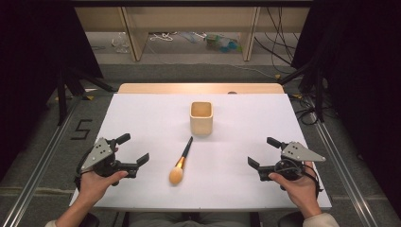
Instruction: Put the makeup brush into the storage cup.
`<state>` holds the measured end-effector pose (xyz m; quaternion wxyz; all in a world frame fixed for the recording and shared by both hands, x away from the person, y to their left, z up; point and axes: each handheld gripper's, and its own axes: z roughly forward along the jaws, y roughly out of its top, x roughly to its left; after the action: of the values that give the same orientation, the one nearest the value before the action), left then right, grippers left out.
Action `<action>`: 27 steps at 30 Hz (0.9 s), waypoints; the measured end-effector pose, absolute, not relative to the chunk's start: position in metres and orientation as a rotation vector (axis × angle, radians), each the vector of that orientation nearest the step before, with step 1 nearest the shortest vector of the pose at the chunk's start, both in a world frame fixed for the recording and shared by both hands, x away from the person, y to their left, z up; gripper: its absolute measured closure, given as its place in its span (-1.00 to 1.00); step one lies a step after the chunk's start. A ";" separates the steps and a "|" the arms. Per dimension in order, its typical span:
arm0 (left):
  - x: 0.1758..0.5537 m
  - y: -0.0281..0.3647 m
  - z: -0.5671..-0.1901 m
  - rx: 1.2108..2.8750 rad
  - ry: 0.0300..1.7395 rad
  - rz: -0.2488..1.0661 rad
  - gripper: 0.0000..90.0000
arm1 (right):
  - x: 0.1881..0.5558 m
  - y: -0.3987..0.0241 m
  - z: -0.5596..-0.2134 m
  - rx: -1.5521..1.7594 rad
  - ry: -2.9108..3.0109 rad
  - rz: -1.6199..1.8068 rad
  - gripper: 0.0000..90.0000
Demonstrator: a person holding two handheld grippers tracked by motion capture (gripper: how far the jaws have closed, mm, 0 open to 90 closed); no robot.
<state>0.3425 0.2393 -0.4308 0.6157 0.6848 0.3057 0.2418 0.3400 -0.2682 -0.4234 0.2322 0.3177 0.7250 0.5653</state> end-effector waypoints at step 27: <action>0.358 0.229 -0.430 1.538 0.728 0.558 -0.98 | 0.340 -0.270 -0.422 0.888 1.957 1.562 -0.95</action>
<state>0.3580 0.2289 -0.4297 0.6251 0.6704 0.3173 0.2432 0.3403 -0.2703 -0.4220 0.2400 0.3246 0.7150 0.5708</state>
